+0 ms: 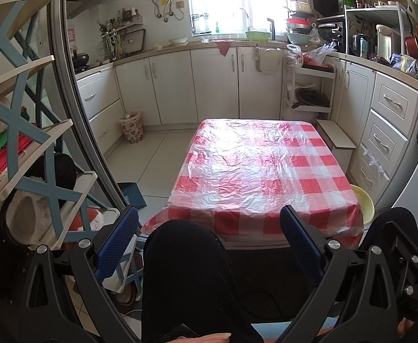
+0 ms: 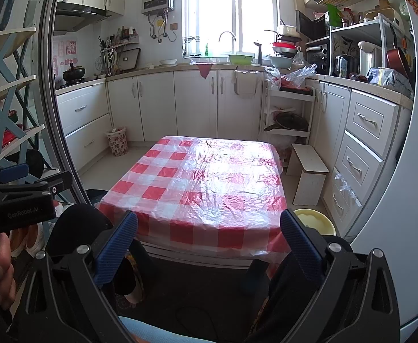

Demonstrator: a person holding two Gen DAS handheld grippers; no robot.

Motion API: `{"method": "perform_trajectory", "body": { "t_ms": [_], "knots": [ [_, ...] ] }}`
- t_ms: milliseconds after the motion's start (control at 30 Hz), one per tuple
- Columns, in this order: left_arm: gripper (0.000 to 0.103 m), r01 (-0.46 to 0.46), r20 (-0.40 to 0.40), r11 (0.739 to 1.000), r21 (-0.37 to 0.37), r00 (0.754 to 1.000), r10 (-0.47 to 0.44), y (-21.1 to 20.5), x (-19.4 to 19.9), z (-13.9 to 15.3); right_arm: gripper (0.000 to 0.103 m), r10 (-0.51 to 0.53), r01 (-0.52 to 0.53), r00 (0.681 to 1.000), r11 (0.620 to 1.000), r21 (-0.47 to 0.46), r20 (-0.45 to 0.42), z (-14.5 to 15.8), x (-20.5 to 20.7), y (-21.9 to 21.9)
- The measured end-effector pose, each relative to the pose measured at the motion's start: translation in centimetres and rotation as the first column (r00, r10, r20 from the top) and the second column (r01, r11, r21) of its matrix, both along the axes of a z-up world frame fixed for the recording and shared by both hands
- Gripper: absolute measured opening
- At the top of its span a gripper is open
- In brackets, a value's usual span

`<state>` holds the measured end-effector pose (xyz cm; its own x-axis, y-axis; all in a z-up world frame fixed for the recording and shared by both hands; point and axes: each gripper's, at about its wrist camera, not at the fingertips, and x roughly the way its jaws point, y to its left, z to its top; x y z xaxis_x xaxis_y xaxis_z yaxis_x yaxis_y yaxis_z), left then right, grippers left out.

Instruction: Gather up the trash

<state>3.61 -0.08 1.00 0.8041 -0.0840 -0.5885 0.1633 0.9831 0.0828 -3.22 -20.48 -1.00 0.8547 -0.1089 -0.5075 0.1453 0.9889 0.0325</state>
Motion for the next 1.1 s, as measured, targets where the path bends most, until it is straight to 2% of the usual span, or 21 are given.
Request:
{"method": "perform_trajectory", "body": {
  "t_ms": [1100],
  "knots": [
    [0.095,0.001,-0.012,1.0,0.007,1.0,-0.001,-0.34,0.35,-0.75,0.096,0.012,-0.012,1.0,1.0,-0.001,-0.027,-0.78,0.8,0.22]
  ]
}}
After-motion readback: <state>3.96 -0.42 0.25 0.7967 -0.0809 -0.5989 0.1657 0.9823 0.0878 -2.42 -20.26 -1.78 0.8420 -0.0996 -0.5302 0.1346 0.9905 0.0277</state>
